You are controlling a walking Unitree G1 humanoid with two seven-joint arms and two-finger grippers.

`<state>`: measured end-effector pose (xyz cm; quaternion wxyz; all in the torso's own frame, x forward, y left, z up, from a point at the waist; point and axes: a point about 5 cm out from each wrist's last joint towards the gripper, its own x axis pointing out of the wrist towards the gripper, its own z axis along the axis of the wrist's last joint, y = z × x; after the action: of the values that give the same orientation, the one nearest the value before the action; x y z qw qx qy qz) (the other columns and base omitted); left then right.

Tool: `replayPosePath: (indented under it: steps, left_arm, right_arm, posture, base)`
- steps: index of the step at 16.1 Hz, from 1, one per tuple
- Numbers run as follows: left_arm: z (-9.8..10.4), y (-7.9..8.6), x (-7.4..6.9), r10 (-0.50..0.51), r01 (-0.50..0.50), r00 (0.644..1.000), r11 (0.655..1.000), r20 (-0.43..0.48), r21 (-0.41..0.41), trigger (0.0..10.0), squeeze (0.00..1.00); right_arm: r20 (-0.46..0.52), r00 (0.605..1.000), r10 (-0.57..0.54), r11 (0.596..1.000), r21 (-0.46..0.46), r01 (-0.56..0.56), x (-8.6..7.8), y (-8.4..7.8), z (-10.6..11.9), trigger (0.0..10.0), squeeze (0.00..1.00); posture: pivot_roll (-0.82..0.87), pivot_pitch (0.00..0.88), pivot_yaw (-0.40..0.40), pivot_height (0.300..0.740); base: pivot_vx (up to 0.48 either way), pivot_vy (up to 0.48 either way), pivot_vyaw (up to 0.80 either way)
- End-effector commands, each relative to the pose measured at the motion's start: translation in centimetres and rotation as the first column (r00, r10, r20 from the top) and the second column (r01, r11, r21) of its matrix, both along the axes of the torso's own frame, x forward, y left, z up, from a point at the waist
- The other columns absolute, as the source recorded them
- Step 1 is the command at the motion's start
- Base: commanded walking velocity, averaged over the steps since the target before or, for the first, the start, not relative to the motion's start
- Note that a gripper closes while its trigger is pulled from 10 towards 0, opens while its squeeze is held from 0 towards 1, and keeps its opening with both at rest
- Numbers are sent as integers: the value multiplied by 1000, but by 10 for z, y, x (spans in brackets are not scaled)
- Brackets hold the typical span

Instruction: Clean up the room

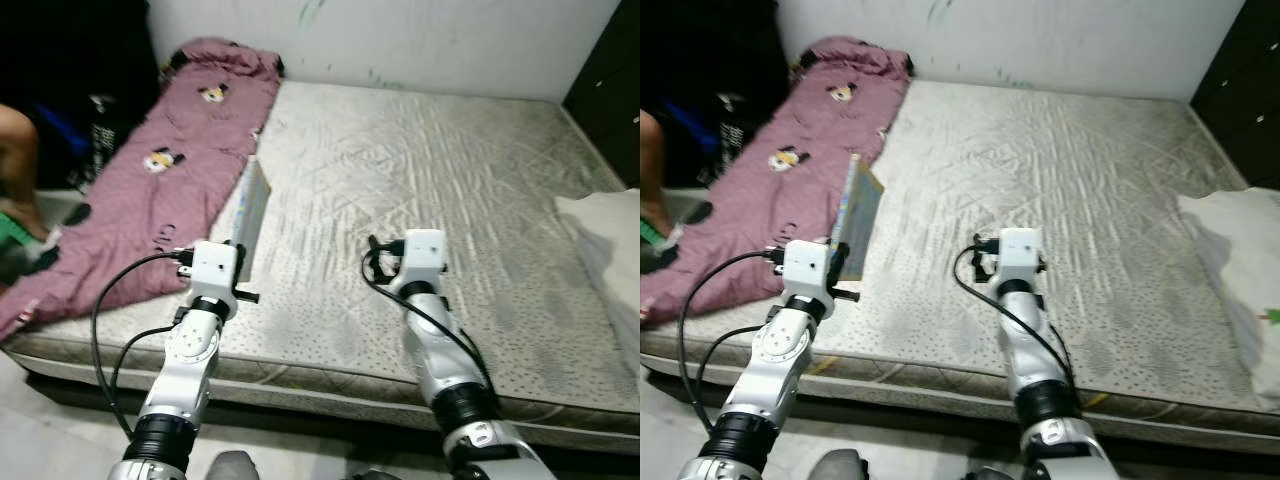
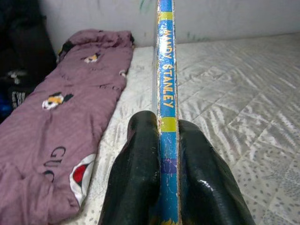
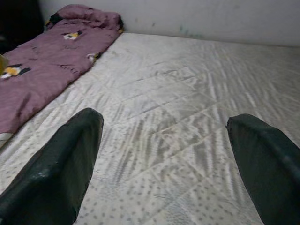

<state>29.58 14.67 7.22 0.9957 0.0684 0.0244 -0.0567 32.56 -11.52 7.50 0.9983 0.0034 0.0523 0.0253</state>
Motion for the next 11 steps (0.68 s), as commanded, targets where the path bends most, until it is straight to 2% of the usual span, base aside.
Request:
replayPosePath:
  steps: [1,4,6,11]
  left_arm:
    - [11,4,2,27,-27,998,1000,60,-8,10000,0]
    - [12,9,0,78,-78,994,997,71,1,10000,0]
    - [10,9,0,94,-93,995,995,43,-25,10000,0]
    - [12,-15,8,-11,11,999,1000,45,4,10000,0]
  right_arm:
    - [9,1000,30,1000,-7,-30,5,5,5,10000,0]
    - [11,997,74,997,-5,-74,5,13,4,10000,0]
    - [15,998,64,998,-2,-64,4,10,3,10000,0]
    - [20,1000,-15,1000,8,14,-2,-2,-2,10000,0]
  posture:
    - [149,0,-88,740]
    - [155,0,-88,740]
    - [145,0,-79,740]
    - [64,0,6,740]
  base:
    - [0,0,0]
    - [0,0,0]
    - [0,0,0]
    - [0,0,0]
